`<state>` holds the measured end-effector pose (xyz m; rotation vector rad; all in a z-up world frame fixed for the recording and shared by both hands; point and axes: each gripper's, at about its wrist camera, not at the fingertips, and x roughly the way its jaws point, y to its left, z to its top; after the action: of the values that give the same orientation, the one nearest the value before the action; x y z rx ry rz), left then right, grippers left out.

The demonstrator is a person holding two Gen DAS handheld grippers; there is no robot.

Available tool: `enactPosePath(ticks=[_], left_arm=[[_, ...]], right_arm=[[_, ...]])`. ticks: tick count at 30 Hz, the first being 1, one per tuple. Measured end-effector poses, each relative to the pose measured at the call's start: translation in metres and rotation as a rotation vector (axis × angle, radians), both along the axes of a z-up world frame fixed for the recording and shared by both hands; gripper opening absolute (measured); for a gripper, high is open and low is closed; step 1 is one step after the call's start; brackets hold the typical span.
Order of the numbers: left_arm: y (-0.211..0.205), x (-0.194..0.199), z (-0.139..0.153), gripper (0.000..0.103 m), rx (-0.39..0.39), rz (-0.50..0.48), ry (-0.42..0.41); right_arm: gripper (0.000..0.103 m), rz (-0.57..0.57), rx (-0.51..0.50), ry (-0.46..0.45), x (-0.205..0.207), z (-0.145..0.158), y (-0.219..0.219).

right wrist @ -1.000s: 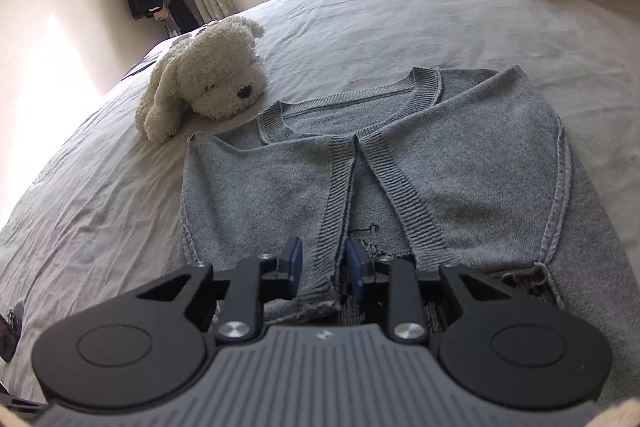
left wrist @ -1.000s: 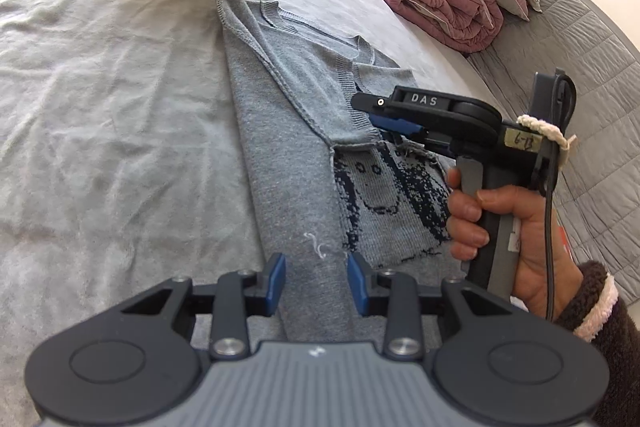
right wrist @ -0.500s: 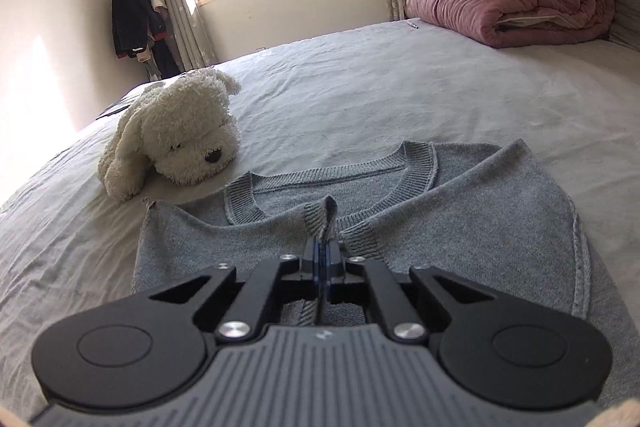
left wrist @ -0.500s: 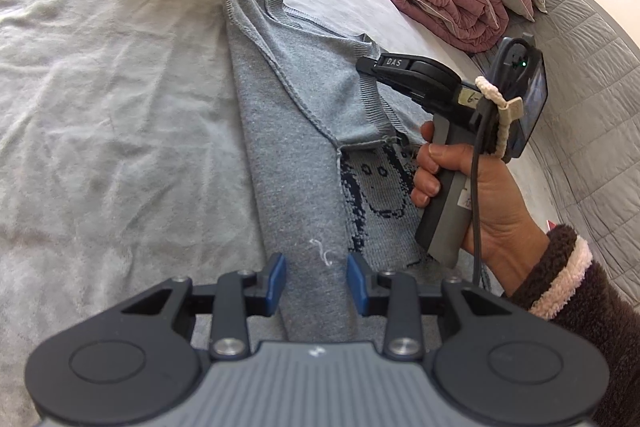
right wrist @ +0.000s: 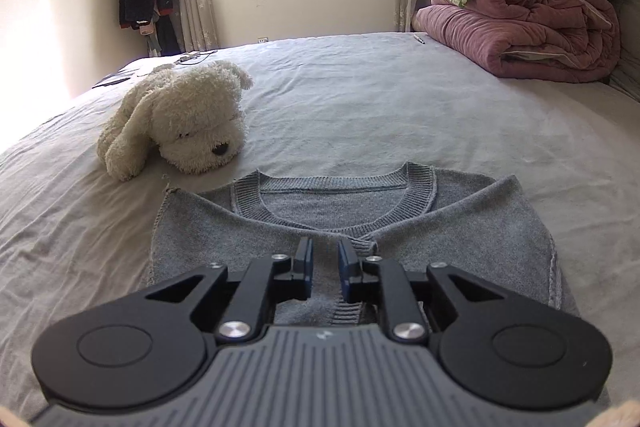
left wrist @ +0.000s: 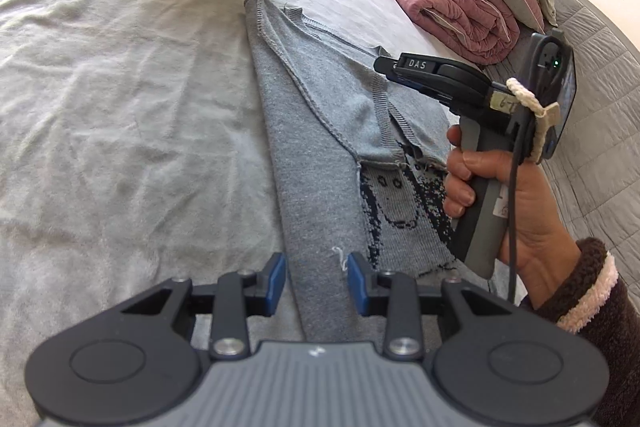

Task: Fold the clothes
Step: 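Open the right gripper and lift it away from the collar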

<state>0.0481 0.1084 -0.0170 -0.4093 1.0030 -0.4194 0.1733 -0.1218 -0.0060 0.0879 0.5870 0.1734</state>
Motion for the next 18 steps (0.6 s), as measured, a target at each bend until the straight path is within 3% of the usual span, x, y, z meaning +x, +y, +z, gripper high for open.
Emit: enactPosePath(ticks=[7, 18], left_arm=[[0.005, 0.0, 0.001, 0.034, 0.005, 0.024, -0.011], [0.012, 0.001, -0.002, 0.034, -0.005, 0.034, 0.001]], right_arm=[[0.019, 0.222, 0.098, 0.046, 0.015, -0.006, 0.043], [0.019, 0.271, 0.016, 0.071, 0.055, -0.03, 0.091]])
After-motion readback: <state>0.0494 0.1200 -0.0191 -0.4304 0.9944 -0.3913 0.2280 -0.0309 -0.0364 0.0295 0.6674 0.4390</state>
